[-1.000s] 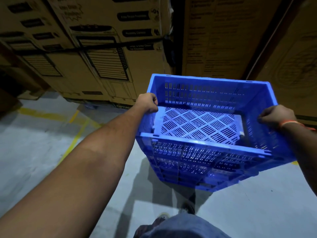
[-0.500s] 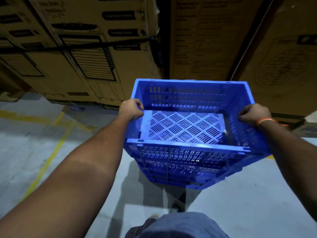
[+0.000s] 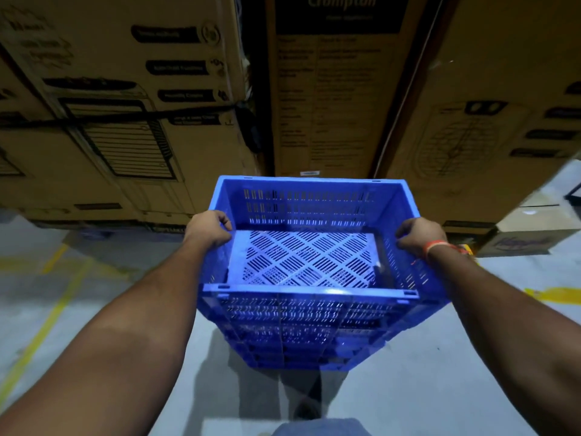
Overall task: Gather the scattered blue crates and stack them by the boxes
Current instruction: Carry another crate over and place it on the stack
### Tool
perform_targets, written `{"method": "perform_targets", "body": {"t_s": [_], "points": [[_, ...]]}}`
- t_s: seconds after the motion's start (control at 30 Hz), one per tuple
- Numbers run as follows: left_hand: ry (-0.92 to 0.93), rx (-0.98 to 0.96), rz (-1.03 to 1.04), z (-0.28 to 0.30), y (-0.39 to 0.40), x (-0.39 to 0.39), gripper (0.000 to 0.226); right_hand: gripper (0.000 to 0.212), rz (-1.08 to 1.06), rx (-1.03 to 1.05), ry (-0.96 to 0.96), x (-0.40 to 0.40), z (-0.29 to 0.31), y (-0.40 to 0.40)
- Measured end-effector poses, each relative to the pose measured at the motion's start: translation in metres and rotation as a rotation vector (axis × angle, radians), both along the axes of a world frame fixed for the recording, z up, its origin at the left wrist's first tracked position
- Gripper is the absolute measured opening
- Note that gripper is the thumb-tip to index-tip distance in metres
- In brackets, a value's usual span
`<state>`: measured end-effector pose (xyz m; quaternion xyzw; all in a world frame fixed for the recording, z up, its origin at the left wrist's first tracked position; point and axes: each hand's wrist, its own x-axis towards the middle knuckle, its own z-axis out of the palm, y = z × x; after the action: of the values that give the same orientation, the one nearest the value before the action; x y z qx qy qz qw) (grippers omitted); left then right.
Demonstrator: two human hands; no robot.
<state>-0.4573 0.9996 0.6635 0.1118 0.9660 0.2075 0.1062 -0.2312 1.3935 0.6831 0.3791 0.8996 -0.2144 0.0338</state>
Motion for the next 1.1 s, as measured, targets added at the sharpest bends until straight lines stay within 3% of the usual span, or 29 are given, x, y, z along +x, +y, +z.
{"method": "perform_targets", "body": {"t_s": [1.1], "points": [[-0.005, 0.003, 0.050, 0.000, 0.002, 0.007, 0.009, 0.007, -0.018, 0.035, 0.035, -0.006, -0.004, 0.004]]}}
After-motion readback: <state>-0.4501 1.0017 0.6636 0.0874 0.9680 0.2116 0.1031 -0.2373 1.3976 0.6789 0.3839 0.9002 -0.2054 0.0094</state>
